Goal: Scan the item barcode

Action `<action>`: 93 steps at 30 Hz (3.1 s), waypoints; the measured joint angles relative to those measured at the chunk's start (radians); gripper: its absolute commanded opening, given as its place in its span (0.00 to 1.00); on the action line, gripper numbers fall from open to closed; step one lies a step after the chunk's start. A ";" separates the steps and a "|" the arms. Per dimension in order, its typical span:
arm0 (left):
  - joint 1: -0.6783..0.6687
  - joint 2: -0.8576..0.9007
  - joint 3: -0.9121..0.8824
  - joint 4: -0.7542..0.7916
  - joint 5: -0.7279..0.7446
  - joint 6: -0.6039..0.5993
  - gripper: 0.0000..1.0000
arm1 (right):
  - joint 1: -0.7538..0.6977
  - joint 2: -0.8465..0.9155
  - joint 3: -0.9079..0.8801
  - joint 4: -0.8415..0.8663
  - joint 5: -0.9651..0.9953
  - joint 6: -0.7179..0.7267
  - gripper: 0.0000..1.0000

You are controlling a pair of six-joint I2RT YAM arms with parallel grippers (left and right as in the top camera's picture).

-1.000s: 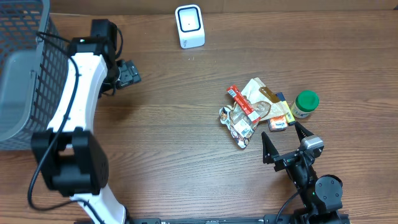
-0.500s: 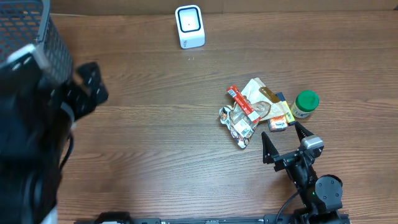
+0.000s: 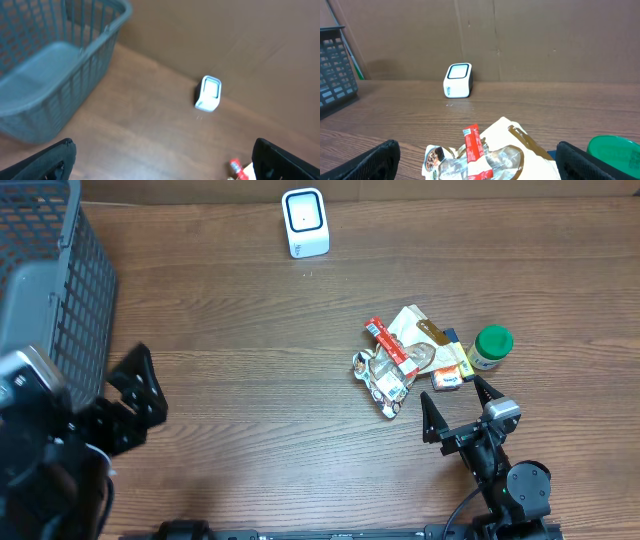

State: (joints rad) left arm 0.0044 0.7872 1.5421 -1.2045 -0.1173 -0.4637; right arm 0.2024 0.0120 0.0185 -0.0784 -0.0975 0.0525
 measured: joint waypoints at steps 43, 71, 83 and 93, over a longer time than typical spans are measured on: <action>0.000 -0.772 -1.409 1.628 0.137 0.000 1.00 | 0.000 0.000 0.000 0.000 0.000 0.000 1.00; 0.000 -0.775 -1.534 1.128 0.126 0.291 1.00 | 0.000 0.000 0.000 0.000 0.000 0.000 1.00; 0.000 -0.775 -1.534 1.128 0.129 0.360 1.00 | 0.000 0.000 0.000 0.000 0.000 0.000 1.00; 0.000 -0.775 -1.534 1.128 0.129 0.363 1.00 | 0.000 0.000 0.000 0.000 0.000 0.000 1.00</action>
State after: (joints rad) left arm 0.0044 0.0120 0.0082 -0.0765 0.0116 -0.1005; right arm 0.2024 0.0120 0.0185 -0.0784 -0.0978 0.0525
